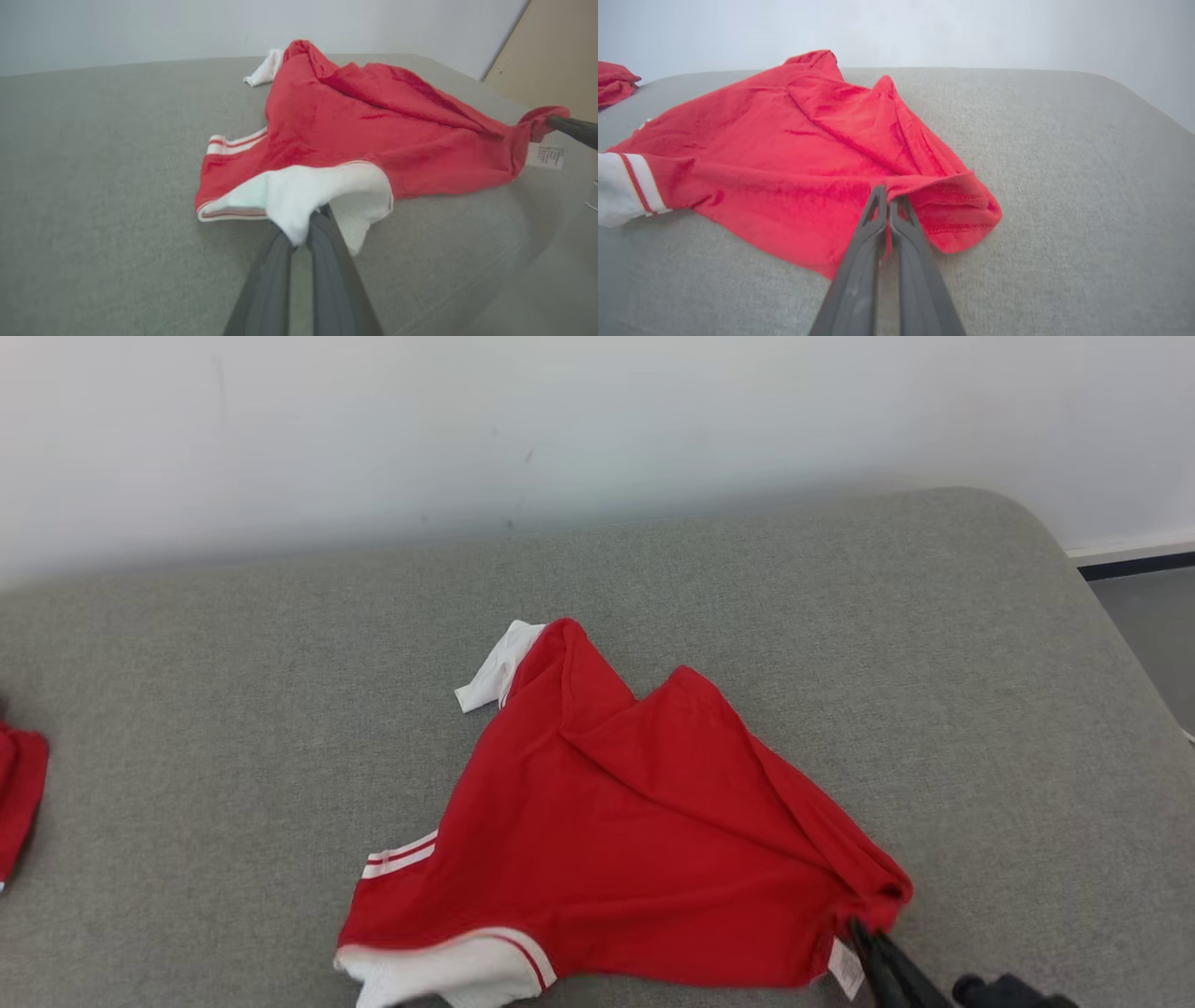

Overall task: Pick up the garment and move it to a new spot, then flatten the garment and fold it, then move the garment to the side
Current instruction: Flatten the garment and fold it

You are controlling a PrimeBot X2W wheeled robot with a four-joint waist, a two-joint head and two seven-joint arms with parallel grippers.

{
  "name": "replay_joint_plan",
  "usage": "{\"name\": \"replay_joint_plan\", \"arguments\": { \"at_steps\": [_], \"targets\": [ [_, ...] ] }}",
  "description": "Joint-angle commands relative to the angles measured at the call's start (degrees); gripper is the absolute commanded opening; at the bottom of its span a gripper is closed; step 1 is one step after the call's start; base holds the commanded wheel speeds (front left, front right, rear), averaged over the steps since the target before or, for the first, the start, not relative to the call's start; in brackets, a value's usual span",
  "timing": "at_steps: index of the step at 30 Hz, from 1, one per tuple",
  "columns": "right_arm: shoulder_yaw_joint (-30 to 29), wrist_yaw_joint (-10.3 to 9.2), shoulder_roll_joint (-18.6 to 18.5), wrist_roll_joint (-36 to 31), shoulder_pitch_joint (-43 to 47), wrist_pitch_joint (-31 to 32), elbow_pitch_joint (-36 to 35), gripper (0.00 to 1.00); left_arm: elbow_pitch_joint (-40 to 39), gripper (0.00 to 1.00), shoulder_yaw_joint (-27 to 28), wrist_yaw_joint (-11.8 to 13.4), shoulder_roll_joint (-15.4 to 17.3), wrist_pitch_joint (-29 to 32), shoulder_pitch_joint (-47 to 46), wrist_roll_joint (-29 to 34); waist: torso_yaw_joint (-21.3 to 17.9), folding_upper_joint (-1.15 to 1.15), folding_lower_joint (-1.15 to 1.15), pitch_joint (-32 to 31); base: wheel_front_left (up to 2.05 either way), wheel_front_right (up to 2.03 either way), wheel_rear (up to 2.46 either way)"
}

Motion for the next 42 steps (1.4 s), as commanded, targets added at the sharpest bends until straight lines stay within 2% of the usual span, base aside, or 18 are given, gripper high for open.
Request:
{"name": "replay_joint_plan", "arguments": {
  "at_steps": [1,3,5,8,12,13,16,20,24,28,34,42],
  "targets": [
    [0.52,-0.15,-1.01,1.72,-3.37,-0.01,-1.67,0.00,-2.57,0.00,-0.20,0.17,1.55,-0.19,-3.94,-1.25,-0.03,0.00,0.00,0.16,0.00,0.00,0.00],
    [1.66,-0.15,-2.34,3.30,-6.93,-0.01,-2.35,0.00,-4.33,0.00,-0.81,0.17,3.28,-0.11,-7.81,-4.03,-0.27,0.00,0.00,0.51,0.00,0.00,0.00],
    [3.34,-0.15,-4.05,5.22,-11.91,0.00,-2.18,0.00,-5.53,0.00,-1.67,0.17,6.57,1.24,-13.54,-5.34,-0.78,0.00,0.00,1.31,0.00,0.00,0.00],
    [6.01,-0.15,-6.56,8.04,-21.02,-0.01,-1.08,0.00,-6.86,0.00,-2.84,0.17,10.05,4.11,-23.13,-10.43,-1.52,0.00,0.00,3.27,0.00,0.00,0.00],
    [8.23,-0.15,-8.43,13.28,-34.69,0.69,2.55,0.00,-5.64,0.00,-5.02,0.17,14.79,9.23,-38.62,-16.68,-2.34,0.00,0.00,7.28,0.00,0.00,0.00],
    [8.23,-0.15,-8.43,13.28,-34.69,0.69,2.55,0.00,-5.64,0.00,-5.02,0.17,14.79,9.23,-38.62,-16.68,-2.34,0.00,0.00,7.28,0.00,0.00,0.00],
    [9.61,-0.15,-9.16,17.48,-45.72,1.75,5.76,0.00,-2.62,0.00,-6.52,0.17,17.28,12.64,-51.44,-20.83,-2.71,0.00,0.00,11.03,0.00,0.00,0.00],
    [11.09,-0.15,-8.43,22.97,-59.82,3.70,10.43,0.00,5.14,0.00,-6.52,0.17,17.24,16.20,-67.62,-25.47,-3.30,0.00,0.00,15.70,0.00,0.00,0.00],
    [11.54,-0.15,-7.67,27.99,-73.45,6.12,15.79,0.00,12.20,0.00,-8.29,0.17,16.65,18.09,-83.28,-25.24,-3.75,0.00,0.00,19.76,0.00,0.00,0.00],
    [9.49,-0.15,-6.85,32.14,-86.82,7.92,21.37,0.00,17.51,0.00,-11.61,0.17,16.25,18.85,-97.28,-23.82,-3.91,0.00,0.00,23.34,0.00,0.00,0.00],
    [10.16,-0.15,-6.91,31.82,-102.90,9.77,29.62,0.00,25.64,0.00,-15.16,0.17,13.62,18.00,-115.04,-23.40,-3.39,0.00,0.00,27.11,0.00,0.00,0.00],
    [12.19,-0.15,-5.76,29.19,-115.99,9.44,40.09,0.00,35.26,0.00,-22.21,0.17,9.71,15.46,-128.63,-23.48,-3.05,0.00,0.00,30.08,0.00,0.00,0.00]
  ]
}}
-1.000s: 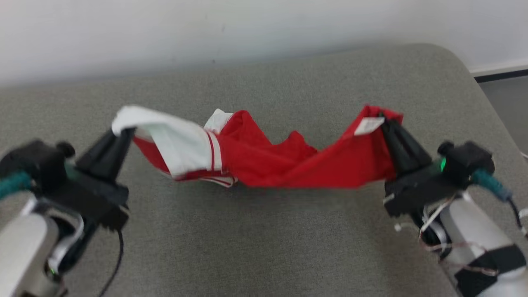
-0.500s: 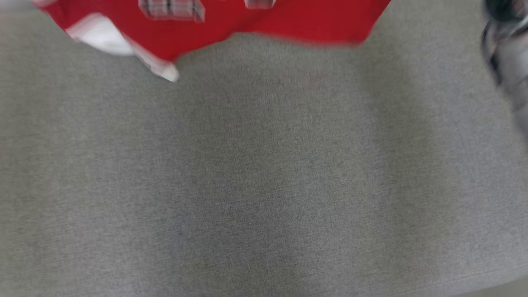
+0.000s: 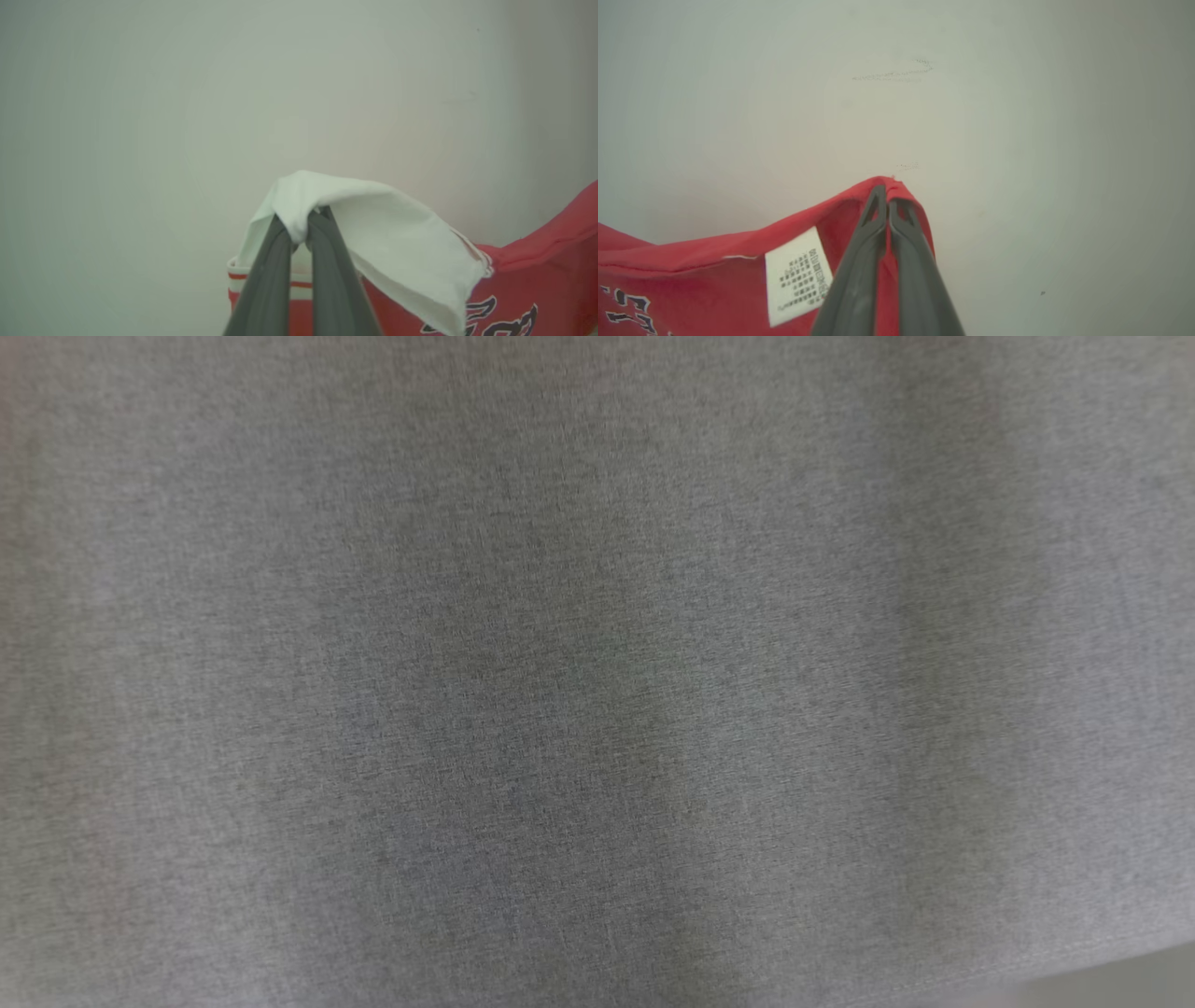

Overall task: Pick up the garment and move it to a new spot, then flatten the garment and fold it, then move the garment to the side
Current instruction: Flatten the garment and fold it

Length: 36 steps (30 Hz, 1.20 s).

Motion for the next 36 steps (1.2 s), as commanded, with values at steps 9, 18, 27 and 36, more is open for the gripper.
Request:
{"name": "replay_joint_plan", "arguments": {
  "at_steps": [9,18,27,36],
  "targets": [
    [3.27,-0.15,2.76,0.46,-4.08,-2.71,5.32,0.00,5.32,0.00,-6.17,0.19,-1.13,-4.20,-4.19,-4.07,0.80,-0.02,-0.01,4.44,0.00,0.00,0.00],
    [12.79,-0.15,-0.67,5.50,8.54,-4.64,-3.16,0.00,3.14,0.00,-7.92,0.18,0.63,-13.12,9.49,-11.68,2.79,-0.02,-0.01,0.38,0.00,0.00,0.00],
    [18.65,-0.15,-9.41,16.45,33.63,-6.30,-17.66,0.00,-10.47,0.00,-0.13,1.92,2.78,-16.21,35.87,-18.69,4.85,-0.02,-0.01,-8.69,0.00,0.00,0.00],
    [21.15,-0.15,-14.54,19.11,60.16,-9.06,-25.53,0.00,-38.87,0.00,16.51,12.24,2.87,-16.17,76.18,-11.89,5.06,-0.02,-0.01,-16.09,0.00,0.00,0.00]
  ]
}}
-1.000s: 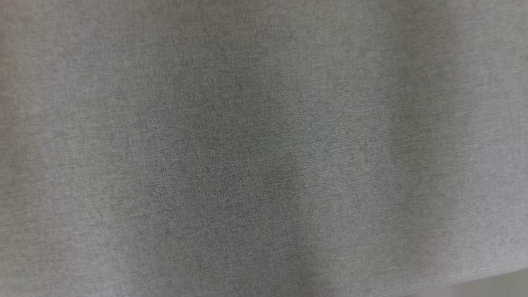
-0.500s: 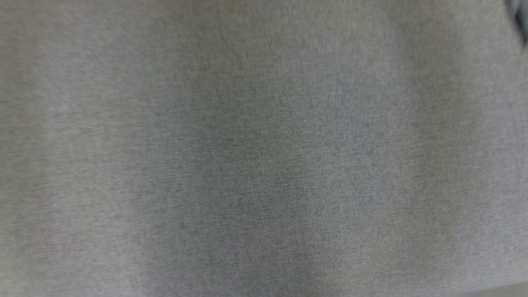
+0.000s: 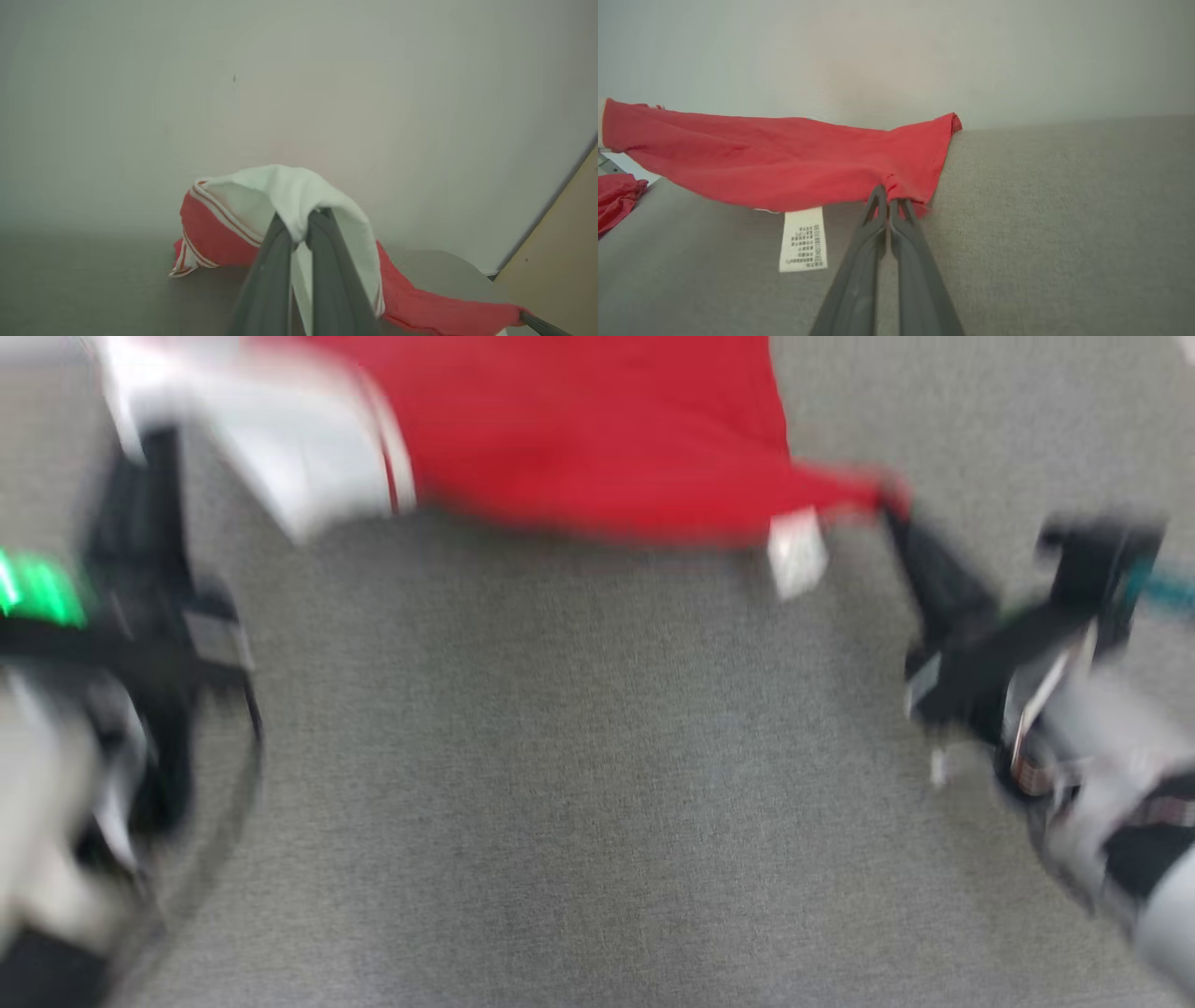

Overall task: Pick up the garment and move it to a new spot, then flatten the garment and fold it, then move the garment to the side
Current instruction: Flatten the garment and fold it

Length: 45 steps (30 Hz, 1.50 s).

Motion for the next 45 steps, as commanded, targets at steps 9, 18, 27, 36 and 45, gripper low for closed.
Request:
{"name": "replay_joint_plan", "arguments": {
  "at_steps": [9,18,27,36,45],
  "targets": [
    [-3.09,-0.14,-1.73,-4.22,18.86,-1.03,-0.76,0.00,-6.79,0.00,8.52,-0.43,-8.54,-0.19,31.37,2.12,1.50,0.01,0.02,-8.17,0.00,0.00,0.00],
    [-11.66,-0.14,0.34,-12.46,33.72,-0.98,-1.18,0.00,-0.25,0.00,10.34,-3.05,-15.79,-0.19,46.99,1.84,1.88,0.01,0.02,-12.03,0.00,0.00,0.00],
    [-16.38,-0.14,2.73,-16.11,45.25,-0.85,-2.50,0.00,6.95,0.00,8.22,-5.40,-17.66,-0.07,53.10,0.45,1.92,0.01,0.02,-14.24,0.00,0.00,0.00],
    [-20.94,-0.14,3.61,-16.24,50.63,1.18,-5.96,0.00,7.39,0.00,7.88,-6.46,-17.68,0.55,53.96,0.23,1.83,0.01,0.02,-13.81,0.00,0.00,0.00],
    [-23.97,-0.14,4.80,-15.16,48.05,6.62,-12.29,0.00,1.38,0.00,8.43,-6.33,-13.24,2.22,46.32,5.58,1.63,0.01,0.02,-13.32,0.00,0.00,0.00]
  ]
}}
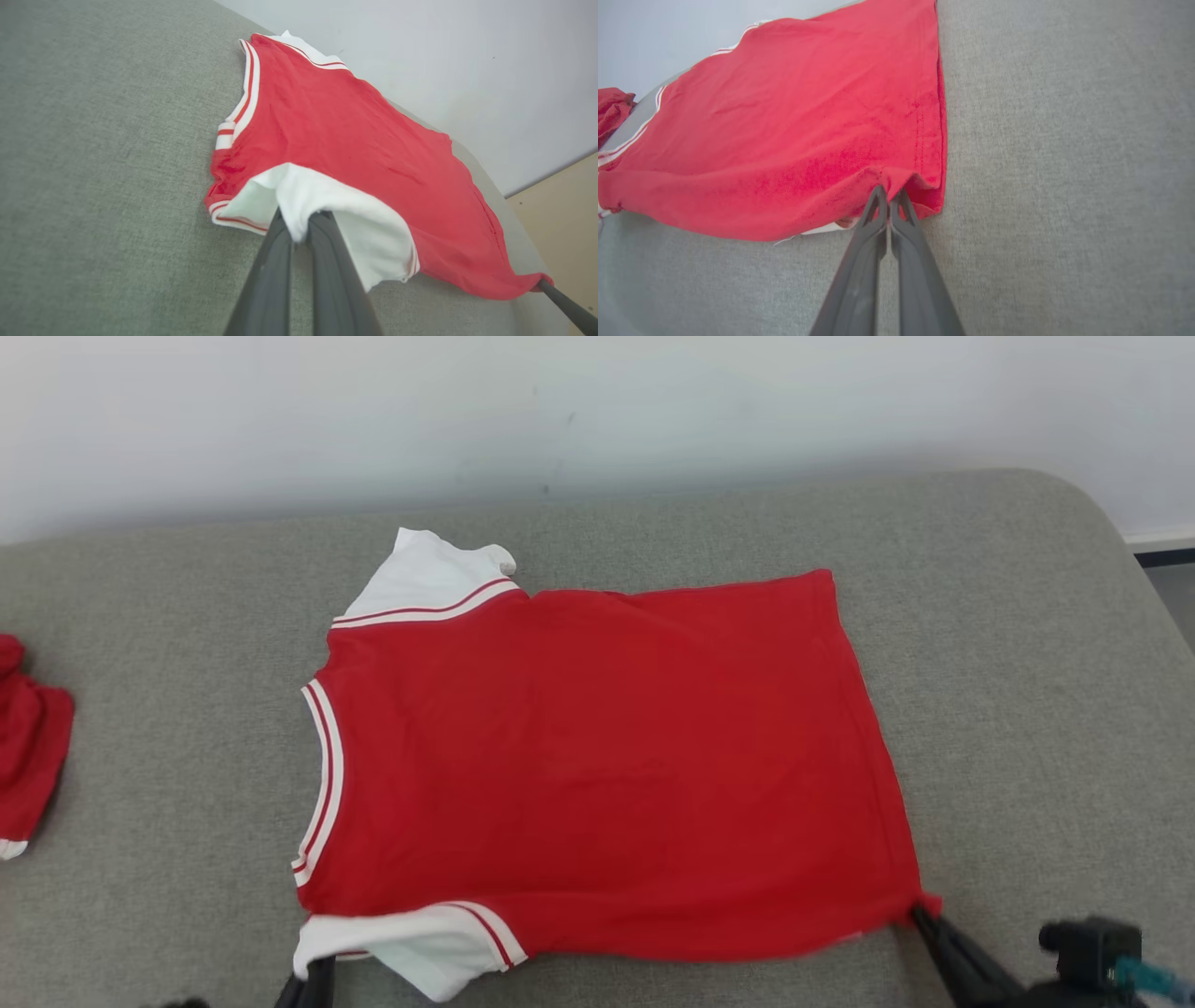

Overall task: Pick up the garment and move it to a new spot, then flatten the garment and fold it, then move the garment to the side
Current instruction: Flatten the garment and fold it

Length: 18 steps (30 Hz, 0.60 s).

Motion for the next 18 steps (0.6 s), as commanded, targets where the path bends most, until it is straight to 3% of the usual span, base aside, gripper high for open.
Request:
{"name": "replay_joint_plan", "arguments": {
  "at_steps": [1,3,9,18],
  "targets": [
    [-0.89,-0.16,0.35,0.32,-1.67,0.73,-1.08,0.00,-0.82,0.00,-0.49,0.31,0.81,1.16,-1.96,1.03,-0.33,0.00,0.00,0.25,0.00,0.00,0.00],
    [-1.71,-0.16,0.32,0.57,-3.22,2.39,-2.17,0.00,-1.10,0.00,-1.04,0.19,2.77,3.13,-4.73,2.67,-0.64,0.00,0.00,0.63,0.00,0.00,0.00],
    [-1.57,-0.15,0.82,-0.60,-9.46,7.21,-2.31,0.00,3.18,0.00,-2.75,-1.30,4.53,7.98,-14.33,4.37,-1.41,0.00,0.00,2.31,0.00,0.00,0.00],
    [0.53,-0.15,1.48,-2.41,-20.80,8.45,5.10,0.00,15.77,0.00,-5.39,-3.91,3.55,10.65,-27.98,6.20,-1.90,0.00,0.00,4.96,0.00,0.00,0.00]
  ]
}}
